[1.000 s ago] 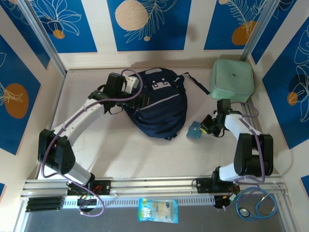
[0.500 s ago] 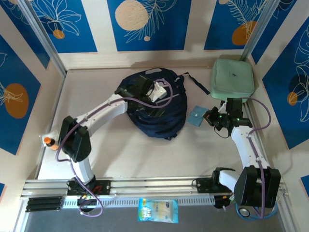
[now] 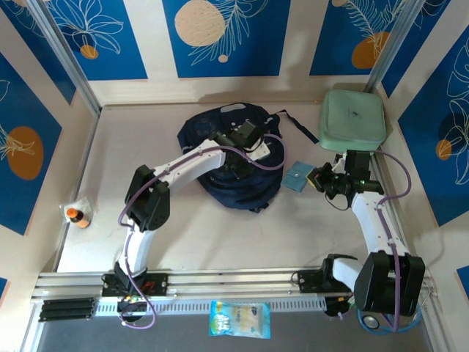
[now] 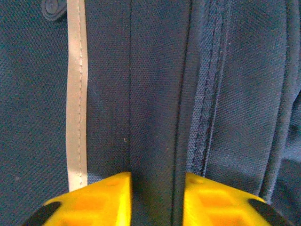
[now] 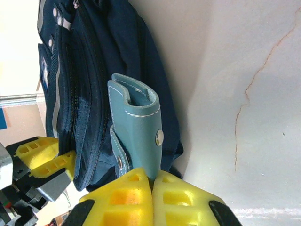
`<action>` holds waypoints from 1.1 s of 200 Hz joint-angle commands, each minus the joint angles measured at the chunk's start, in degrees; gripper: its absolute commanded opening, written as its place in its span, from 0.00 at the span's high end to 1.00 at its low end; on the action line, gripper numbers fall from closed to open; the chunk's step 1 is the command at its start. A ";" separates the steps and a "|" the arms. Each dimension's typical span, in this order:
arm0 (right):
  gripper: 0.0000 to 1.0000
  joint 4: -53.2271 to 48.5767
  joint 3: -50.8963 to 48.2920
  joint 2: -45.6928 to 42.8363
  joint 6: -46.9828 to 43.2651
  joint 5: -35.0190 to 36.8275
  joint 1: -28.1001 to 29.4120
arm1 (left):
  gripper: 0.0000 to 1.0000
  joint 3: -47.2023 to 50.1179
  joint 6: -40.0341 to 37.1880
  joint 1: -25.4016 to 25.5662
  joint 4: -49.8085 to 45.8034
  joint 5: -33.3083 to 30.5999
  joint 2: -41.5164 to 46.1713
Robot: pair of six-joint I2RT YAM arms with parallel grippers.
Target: Pack the student bag
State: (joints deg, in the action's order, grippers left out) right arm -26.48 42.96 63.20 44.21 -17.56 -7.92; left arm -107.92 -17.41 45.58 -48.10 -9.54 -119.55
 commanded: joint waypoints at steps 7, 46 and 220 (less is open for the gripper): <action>1.00 1.18 -0.68 -0.57 1.35 -3.60 -1.07 | 0.79 -4.13 2.69 -0.30 -1.94 -4.99 0.11; 1.00 4.57 -1.96 -0.79 2.70 -8.32 -2.45 | 0.85 -4.22 5.69 -1.95 -0.18 0.79 4.14; 0.97 15.38 12.75 15.65 29.46 2.95 19.93 | 0.96 -3.53 8.76 -2.40 6.77 8.22 10.96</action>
State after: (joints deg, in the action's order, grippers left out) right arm -14.24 52.21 76.51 66.52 -18.90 9.37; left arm -110.41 -9.78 42.50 -45.25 -3.01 -112.90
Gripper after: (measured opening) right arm 0.056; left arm 0.065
